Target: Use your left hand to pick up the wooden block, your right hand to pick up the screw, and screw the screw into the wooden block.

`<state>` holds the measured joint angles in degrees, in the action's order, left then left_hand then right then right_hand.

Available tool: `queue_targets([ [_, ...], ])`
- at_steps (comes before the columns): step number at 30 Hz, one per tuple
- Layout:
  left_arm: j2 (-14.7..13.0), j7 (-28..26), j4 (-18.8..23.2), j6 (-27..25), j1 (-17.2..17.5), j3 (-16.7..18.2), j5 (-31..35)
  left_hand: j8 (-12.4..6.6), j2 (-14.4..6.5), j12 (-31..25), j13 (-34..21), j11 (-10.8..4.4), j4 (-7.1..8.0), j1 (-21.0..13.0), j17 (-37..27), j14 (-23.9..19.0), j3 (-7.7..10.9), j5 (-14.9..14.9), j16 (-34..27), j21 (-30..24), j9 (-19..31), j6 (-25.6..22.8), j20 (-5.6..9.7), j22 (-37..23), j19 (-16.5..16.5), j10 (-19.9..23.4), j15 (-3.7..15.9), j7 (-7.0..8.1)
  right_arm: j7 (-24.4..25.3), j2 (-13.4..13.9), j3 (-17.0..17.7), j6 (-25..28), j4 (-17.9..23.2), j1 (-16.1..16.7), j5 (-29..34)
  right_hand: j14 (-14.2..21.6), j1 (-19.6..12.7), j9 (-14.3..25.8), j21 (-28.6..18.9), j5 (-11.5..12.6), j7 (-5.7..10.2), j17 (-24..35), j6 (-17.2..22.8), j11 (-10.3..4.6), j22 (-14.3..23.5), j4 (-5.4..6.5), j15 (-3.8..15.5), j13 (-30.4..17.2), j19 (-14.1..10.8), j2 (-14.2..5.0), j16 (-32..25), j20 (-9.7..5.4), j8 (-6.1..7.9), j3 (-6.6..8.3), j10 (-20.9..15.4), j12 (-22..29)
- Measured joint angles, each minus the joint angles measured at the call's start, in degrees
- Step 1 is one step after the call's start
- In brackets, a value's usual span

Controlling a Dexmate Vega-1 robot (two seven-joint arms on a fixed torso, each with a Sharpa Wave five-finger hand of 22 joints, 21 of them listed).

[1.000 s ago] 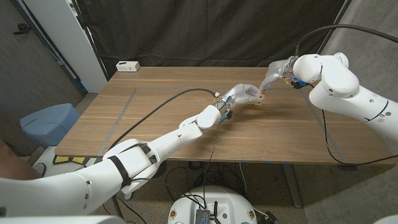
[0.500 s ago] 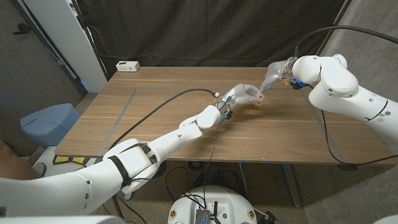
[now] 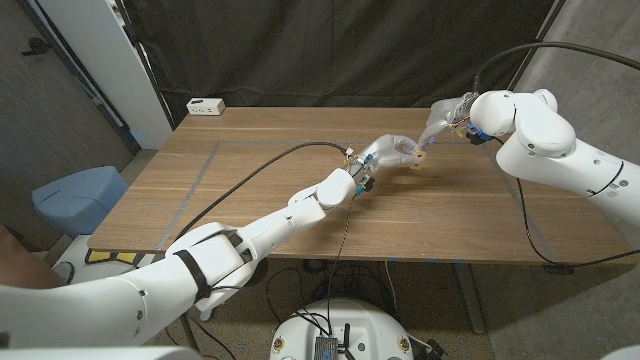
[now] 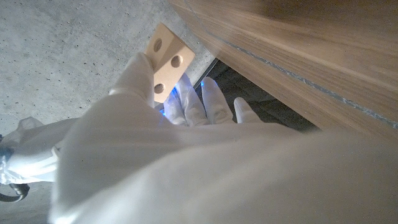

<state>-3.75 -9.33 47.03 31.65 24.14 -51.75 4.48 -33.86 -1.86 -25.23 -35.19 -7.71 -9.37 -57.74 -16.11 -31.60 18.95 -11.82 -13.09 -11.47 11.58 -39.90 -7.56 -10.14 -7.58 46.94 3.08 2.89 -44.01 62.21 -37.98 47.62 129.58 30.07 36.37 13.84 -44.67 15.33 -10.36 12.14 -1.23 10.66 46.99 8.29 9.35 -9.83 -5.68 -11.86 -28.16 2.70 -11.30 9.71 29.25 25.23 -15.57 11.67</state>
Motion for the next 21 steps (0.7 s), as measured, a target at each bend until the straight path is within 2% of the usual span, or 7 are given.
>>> queue_targets([
  [6, -0.08, 0.01, 0.30, -0.15, 0.11, -0.03, 0.00, 0.00, 0.01, 0.00, 0.00, 0.00, 0.00, -0.01, 0.00, 0.00, 0.00, 0.00, 0.00, 0.00, 0.01, 0.00, 0.00, 0.00, 0.00, 0.00, 0.00, 0.00, 0.77, 0.14, -0.10, 0.14, 0.15, 0.07, -0.14, 0.39, -0.60, 0.25, 0.00, 0.00, 0.26, 0.15, 1.06, -0.20, 0.00, 0.02, 0.39, 0.00, -0.21, -0.01, -0.45, -0.21, 0.65, 0.01, -0.20, 0.24],
  [11, -0.11, 0.01, 0.47, -0.25, 0.22, -0.04, 0.01, 0.00, 0.01, 0.00, 0.00, 0.00, 0.00, -0.01, 0.00, 0.00, 0.00, 0.01, 0.00, 0.00, 0.02, 0.00, 0.00, 0.00, 0.00, 0.00, 0.00, 0.00, 1.10, 0.22, -0.16, 0.15, 0.17, 0.11, -0.32, 0.48, -1.21, 0.47, 0.00, 0.00, 0.31, 0.15, 1.11, -0.66, 0.00, 0.00, 0.48, 0.00, -0.39, -0.14, -0.45, -0.39, 0.65, 0.45, -0.65, 0.24],
  [21, -0.20, 0.04, 0.67, -0.38, 0.28, -0.04, 0.06, 0.00, 0.02, 0.00, 0.00, 0.00, 0.01, -0.02, -0.27, 0.00, 0.00, 0.18, 0.00, 0.00, 0.04, 0.00, 0.00, 0.00, 0.00, 0.00, 0.00, 0.00, 1.75, 0.39, -0.20, 0.12, 0.33, 0.33, -0.53, 1.07, -1.73, 0.79, -0.01, 0.00, 0.93, 0.15, 2.97, -1.54, 0.00, 0.00, 1.55, 0.00, -0.82, -0.22, -0.45, -0.82, 1.94, 0.45, -1.53, 0.24],
])
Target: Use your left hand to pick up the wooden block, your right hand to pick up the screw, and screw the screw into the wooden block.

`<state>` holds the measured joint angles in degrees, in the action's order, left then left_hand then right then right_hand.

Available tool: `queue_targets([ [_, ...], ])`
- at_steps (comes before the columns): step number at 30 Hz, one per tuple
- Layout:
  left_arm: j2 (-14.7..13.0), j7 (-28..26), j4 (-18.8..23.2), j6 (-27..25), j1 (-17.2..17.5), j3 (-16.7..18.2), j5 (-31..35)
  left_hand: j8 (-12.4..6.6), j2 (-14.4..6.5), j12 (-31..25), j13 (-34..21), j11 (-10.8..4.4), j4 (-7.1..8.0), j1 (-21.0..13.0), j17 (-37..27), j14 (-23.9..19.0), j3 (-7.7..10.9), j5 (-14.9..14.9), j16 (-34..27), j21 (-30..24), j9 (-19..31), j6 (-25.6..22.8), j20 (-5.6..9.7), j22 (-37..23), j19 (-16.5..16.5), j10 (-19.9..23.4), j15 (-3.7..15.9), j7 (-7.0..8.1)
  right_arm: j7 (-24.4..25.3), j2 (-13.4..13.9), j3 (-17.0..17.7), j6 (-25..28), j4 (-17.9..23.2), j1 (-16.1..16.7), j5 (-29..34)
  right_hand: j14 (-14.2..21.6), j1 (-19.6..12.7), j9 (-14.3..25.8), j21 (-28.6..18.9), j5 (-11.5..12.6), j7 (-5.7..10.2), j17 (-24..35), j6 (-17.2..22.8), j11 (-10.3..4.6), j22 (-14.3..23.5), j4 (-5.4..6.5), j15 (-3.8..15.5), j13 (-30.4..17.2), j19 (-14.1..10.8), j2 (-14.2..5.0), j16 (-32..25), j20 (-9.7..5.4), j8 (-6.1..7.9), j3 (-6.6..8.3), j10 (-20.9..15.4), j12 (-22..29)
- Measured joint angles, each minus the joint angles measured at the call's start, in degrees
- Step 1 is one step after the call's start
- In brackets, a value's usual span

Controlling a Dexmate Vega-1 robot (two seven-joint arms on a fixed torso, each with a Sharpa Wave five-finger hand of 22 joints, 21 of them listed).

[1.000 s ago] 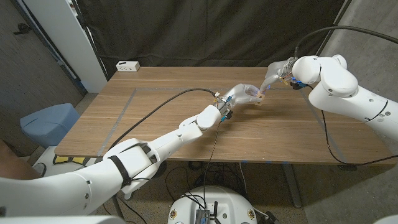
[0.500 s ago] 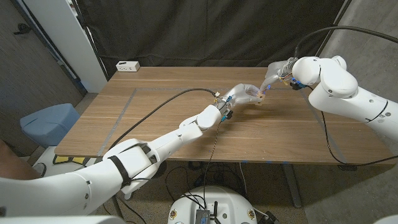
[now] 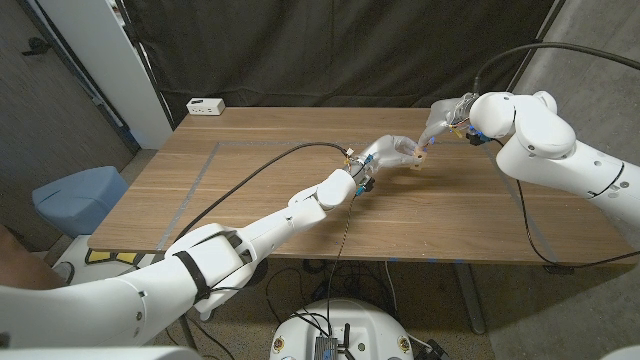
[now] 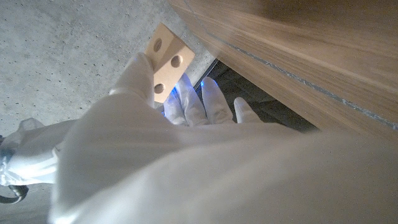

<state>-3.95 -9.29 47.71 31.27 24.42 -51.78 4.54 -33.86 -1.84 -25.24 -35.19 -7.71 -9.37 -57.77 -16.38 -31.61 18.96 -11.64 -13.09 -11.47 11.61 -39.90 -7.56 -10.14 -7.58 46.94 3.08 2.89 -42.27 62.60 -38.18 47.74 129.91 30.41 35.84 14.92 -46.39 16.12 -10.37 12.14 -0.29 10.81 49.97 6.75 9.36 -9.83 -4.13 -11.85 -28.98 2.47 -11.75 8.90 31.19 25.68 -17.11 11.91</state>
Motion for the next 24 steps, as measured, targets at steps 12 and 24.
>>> queue_targets([
  [12, -0.25, 0.06, 0.60, -0.24, 0.18, 0.00, 0.09, 0.00, 0.00, 0.00, 0.00, 0.00, 0.00, 0.00, 0.00, 0.00, 0.00, -0.04, 0.00, 0.00, -0.01, 0.00, 0.00, 0.00, 0.00, 0.00, 0.00, 0.00, 1.26, 0.21, 0.15, 0.03, 0.45, 0.65, -0.19, 1.05, -0.53, 0.08, -0.28, -0.34, 0.72, 0.00, 2.98, -1.42, 0.00, 0.22, 1.42, 0.00, -1.13, -0.08, -0.34, -1.13, 1.50, 0.21, -1.45, 0.43],
  [24, -0.50, 0.06, 1.30, -0.62, 0.40, 0.03, 0.19, 0.01, -0.18, 0.00, 0.00, 0.00, 0.01, 0.18, -0.26, 0.21, 0.00, -0.25, 0.00, 0.00, -0.05, 0.00, 0.00, -0.14, 0.00, 0.00, -0.21, 0.00, 2.63, 0.08, 0.08, 0.48, 0.59, 1.23, 0.87, 2.92, -0.04, -0.45, -0.43, -0.79, 0.62, 0.27, 7.56, -2.41, 0.00, 0.99, 3.20, 0.00, -2.76, 0.41, -0.99, -2.76, 3.27, -0.30, -4.33, 0.89],
])
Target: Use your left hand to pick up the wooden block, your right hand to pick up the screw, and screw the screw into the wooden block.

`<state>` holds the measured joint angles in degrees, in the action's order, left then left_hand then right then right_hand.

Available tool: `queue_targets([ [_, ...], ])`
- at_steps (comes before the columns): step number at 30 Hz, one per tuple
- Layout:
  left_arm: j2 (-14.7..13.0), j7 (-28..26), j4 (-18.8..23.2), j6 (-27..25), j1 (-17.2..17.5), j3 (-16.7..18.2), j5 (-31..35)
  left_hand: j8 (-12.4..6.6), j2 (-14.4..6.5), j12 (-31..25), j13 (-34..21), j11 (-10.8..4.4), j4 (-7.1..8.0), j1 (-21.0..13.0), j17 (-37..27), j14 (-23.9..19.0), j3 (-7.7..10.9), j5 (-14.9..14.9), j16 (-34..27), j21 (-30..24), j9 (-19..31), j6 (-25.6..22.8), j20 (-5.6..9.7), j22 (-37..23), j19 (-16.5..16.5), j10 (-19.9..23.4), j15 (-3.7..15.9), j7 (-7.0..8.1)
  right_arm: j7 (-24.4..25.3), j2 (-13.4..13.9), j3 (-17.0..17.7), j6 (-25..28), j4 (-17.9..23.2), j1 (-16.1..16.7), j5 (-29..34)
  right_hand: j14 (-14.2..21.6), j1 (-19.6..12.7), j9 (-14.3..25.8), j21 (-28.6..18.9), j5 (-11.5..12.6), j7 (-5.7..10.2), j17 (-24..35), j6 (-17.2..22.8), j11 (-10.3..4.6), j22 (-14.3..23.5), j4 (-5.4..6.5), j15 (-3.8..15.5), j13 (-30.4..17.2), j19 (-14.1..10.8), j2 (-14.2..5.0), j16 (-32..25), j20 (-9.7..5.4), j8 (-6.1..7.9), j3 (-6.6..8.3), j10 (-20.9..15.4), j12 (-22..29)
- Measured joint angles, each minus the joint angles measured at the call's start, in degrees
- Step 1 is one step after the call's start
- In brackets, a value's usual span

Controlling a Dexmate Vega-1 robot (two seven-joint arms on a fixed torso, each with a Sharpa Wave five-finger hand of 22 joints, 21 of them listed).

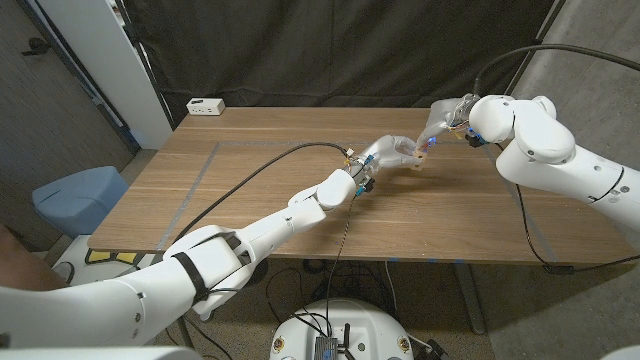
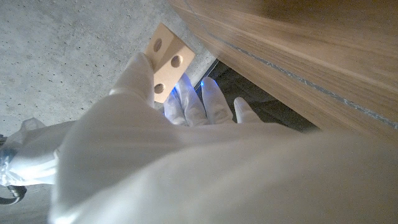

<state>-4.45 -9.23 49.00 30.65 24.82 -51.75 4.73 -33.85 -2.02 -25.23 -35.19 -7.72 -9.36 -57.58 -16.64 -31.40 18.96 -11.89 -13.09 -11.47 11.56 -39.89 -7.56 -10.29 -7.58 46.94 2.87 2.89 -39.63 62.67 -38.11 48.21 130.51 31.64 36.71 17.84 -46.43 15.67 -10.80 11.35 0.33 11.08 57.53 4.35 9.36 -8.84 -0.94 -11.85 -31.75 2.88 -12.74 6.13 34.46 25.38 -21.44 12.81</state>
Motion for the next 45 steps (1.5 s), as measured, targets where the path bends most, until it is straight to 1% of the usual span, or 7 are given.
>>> queue_targets([
  [9, -0.03, 0.12, 0.17, -0.19, 0.04, 0.02, 0.03, 0.05, -0.08, 0.00, 0.00, 0.00, 0.00, 0.08, 0.00, 0.00, 0.00, 0.00, 0.00, 0.00, 0.01, 0.00, 0.00, 0.00, 0.00, 0.00, 0.00, 0.00, 0.29, -0.54, -0.80, 1.02, 0.00, 0.26, 2.21, 1.63, 1.19, -0.52, -0.28, -0.34, 0.40, 0.10, 3.69, -0.52, 0.11, 0.24, 1.26, 0.14, -1.46, -0.03, -0.22, 0.04, 1.39, -0.24, -2.36, 0.34],
  [13, -0.03, 0.18, 0.21, -0.24, 0.06, 0.02, 0.04, 0.06, -0.15, 0.00, 0.00, 0.00, 0.00, 0.15, 0.00, 0.00, 0.00, -0.24, 0.00, 0.00, 0.03, 0.01, 0.00, 0.01, 0.00, 0.00, 0.00, -0.01, 0.30, -0.80, -1.07, 1.46, -0.05, 0.41, 3.01, 2.03, 1.56, -0.78, -0.28, -0.34, 0.42, 0.28, 4.53, -0.73, 0.13, 0.48, 1.66, 0.14, -1.66, 0.34, -0.22, -0.20, 1.45, -0.48, -3.36, 0.34],
  [21, -0.09, 0.19, 0.48, -0.40, 0.17, 0.05, 0.04, 0.26, -0.22, 0.00, 0.00, 0.00, 0.00, 0.22, -0.27, 0.00, 0.00, -0.24, 0.00, 0.00, 0.04, 0.01, 0.00, 0.01, 0.00, -0.01, 0.00, -0.01, 0.10, -1.32, -1.51, 2.05, -0.21, 0.71, 4.61, 2.95, 3.41, -1.39, -0.28, -0.76, 0.47, 0.27, 7.76, -1.39, 0.13, 1.05, 1.96, 0.13, -1.75, 0.68, -0.62, -0.30, 2.67, -1.05, -5.07, 0.78],
  [30, -0.12, 0.12, 0.61, -0.44, 0.24, 0.08, 0.06, 0.46, -0.30, 0.00, 0.00, -0.29, 0.00, 0.30, -0.26, 0.21, 0.00, -0.65, 0.00, 0.00, 0.07, 0.01, 0.00, 0.02, 0.00, -0.30, 0.22, -0.01, 0.10, -2.00, -1.83, 2.32, -0.56, 0.99, 6.26, 4.30, 8.16, -2.09, -0.27, -0.98, 0.70, 0.53, 12.40, -2.32, 0.12, 3.04, 3.31, 0.13, -2.69, 1.04, -0.85, -1.24, 4.44, -3.51, -7.79, 0.78],
  [35, -0.12, -0.02, 0.55, -0.44, 0.25, 0.10, 0.06, 0.51, -0.45, 0.00, 0.00, -0.30, 0.00, 0.45, -0.26, 0.21, 0.00, -0.65, 0.00, 0.00, 0.07, 0.01, 0.00, 0.02, 0.00, -0.30, 0.21, -0.01, 0.23, -2.74, -1.95, 2.37, -1.03, 1.12, 7.44, 4.92, 10.51, -1.94, -0.28, -0.72, 0.56, 0.53, 14.55, -2.74, 0.12, 3.80, 3.32, 0.13, -2.83, 1.55, -0.95, -1.27, 5.39, -4.92, -9.00, 0.78],
  [42, 0.12, -0.06, -0.21, -0.27, 0.07, 0.13, 0.03, 0.79, -0.45, 0.01, 0.00, -0.30, 0.00, 0.45, -0.26, 0.21, 0.00, -0.65, 0.00, 0.00, 0.06, 0.01, 0.00, 0.02, 0.00, -0.30, 0.21, -0.01, 0.52, -3.36, -1.95, 2.34, -1.49, 1.32, 8.52, 5.82, 12.20, -2.11, -0.28, -0.09, 0.70, 0.53, 15.66, -3.42, 0.12, 4.44, 3.40, 0.41, -3.38, 1.63, -1.06, -1.32, 6.05, -5.86, -10.31, 0.78],
  [45, 0.32, -0.06, -0.73, -0.06, -0.15, 0.14, -0.04, 0.84, -0.45, 0.01, 0.00, -0.30, 0.00, 0.45, -0.26, 0.21, 0.00, -0.65, 0.00, 0.00, 0.08, 0.01, 0.00, 0.03, 0.00, -0.30, 0.21, -0.01, 0.53, -3.59, -1.95, 2.27, -1.71, 1.33, 8.92, 5.81, 12.44, -2.17, -0.27, -0.09, 0.70, 0.53, 15.66, -3.42, 0.12, 4.31, 3.40, 0.40, -3.38, 1.87, -1.06, -1.32, 6.05, -6.14, -10.31, 0.78],
])
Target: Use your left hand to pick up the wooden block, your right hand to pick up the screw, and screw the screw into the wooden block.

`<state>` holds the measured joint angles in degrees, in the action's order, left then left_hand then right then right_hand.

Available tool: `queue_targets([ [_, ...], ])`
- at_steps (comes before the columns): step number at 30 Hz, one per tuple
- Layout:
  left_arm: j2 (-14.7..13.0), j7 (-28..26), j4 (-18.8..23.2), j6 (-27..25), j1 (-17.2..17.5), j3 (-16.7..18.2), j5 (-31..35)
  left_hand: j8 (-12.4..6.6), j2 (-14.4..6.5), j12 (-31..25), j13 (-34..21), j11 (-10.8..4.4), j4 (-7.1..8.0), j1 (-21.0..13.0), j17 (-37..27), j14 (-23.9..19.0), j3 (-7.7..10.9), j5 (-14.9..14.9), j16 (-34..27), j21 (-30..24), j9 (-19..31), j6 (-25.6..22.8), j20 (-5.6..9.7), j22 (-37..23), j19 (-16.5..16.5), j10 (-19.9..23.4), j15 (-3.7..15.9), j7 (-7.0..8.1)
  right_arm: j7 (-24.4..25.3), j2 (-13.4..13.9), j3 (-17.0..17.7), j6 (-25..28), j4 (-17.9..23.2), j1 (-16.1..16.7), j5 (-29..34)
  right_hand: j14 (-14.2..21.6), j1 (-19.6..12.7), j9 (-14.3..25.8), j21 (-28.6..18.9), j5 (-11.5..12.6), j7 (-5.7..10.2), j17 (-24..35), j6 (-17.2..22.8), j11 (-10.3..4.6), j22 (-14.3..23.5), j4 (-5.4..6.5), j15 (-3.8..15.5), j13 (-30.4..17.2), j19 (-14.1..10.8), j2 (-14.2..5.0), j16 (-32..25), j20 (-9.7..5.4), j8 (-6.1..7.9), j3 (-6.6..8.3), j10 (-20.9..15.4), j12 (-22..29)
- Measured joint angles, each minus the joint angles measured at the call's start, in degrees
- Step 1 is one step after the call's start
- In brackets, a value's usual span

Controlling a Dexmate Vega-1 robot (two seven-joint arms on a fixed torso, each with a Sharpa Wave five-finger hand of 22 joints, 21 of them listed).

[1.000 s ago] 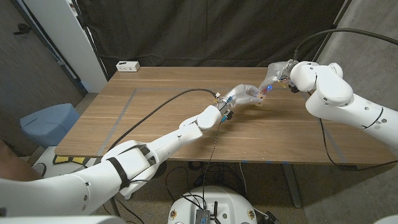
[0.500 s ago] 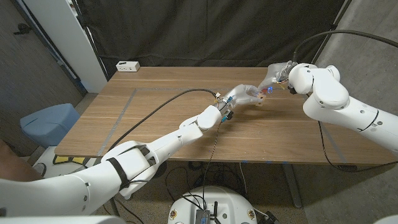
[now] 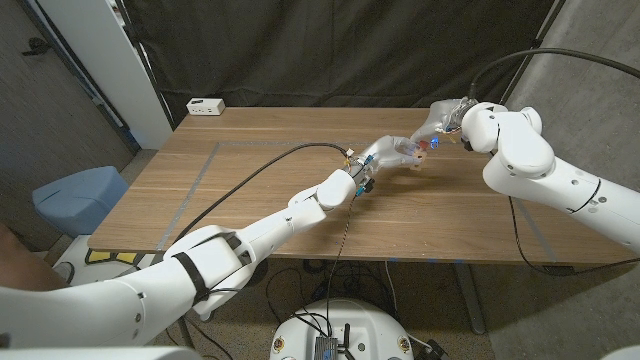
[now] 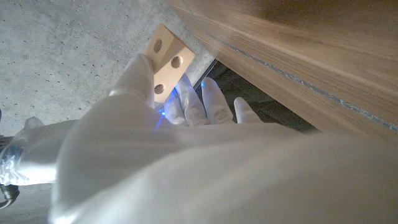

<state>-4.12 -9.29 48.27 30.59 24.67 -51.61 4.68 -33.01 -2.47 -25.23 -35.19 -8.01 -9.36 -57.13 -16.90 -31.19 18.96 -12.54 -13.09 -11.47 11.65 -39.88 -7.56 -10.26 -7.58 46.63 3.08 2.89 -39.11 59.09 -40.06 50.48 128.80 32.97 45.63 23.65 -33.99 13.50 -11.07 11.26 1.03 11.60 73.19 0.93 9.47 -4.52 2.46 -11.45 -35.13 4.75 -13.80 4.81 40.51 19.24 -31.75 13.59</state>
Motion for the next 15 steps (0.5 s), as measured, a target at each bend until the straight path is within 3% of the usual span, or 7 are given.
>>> queue_targets([
  [4, 0.26, 0.02, -0.70, 0.35, -0.30, 0.00, -0.14, 0.05, -0.14, 0.00, 0.00, 0.00, 0.00, 0.14, 0.00, 0.14, 0.00, -0.46, 0.00, 0.00, 0.18, 0.00, 0.00, 0.00, 0.00, 0.00, -0.14, 0.00, -0.41, -0.23, 0.00, -0.27, -0.27, -0.04, 0.49, 0.00, 1.86, -0.67, 0.28, 0.35, -0.14, 0.00, -1.41, 0.11, 0.00, 0.54, 0.00, 0.00, 0.01, 0.88, 0.00, 0.01, -0.91, -1.25, 0.11, -0.24],
  [10, 0.85, 0.12, -2.32, 1.16, -0.94, -0.03, -0.43, 0.10, -0.14, 0.00, 0.00, -0.30, 0.00, 0.14, 0.00, 0.31, 0.00, -0.47, 0.00, 0.00, 0.23, 0.00, 0.00, 0.00, 0.00, -0.30, -0.31, 0.00, -2.11, -0.41, 0.00, -0.86, -0.56, -0.62, 1.16, -1.28, 4.84, -1.23, 0.51, 1.19, -0.09, 0.00, -6.85, 1.98, -0.01, 1.36, -1.25, -0.01, 1.27, 1.90, 0.90, 1.23, -3.33, -3.17, 1.99, -1.59],
  [15, 1.27, 0.23, -3.62, 1.88, -1.45, -0.11, -0.63, 0.28, -0.13, 0.00, 0.00, -0.30, 0.00, 0.13, 0.01, 0.31, 0.00, -0.46, 0.00, 0.00, 0.23, 0.00, 0.00, 0.01, 0.00, -0.30, -0.31, 0.00, -3.41, -0.60, 0.05, -1.10, -0.89, -1.08, 1.43, -2.00, 6.55, -0.83, 0.51, 1.61, -0.30, -0.01, -10.22, 2.66, -0.01, 1.70, -1.93, -0.16, 1.88, 2.30, 1.33, 1.24, -4.31, -3.98, 2.95, -1.98],
])
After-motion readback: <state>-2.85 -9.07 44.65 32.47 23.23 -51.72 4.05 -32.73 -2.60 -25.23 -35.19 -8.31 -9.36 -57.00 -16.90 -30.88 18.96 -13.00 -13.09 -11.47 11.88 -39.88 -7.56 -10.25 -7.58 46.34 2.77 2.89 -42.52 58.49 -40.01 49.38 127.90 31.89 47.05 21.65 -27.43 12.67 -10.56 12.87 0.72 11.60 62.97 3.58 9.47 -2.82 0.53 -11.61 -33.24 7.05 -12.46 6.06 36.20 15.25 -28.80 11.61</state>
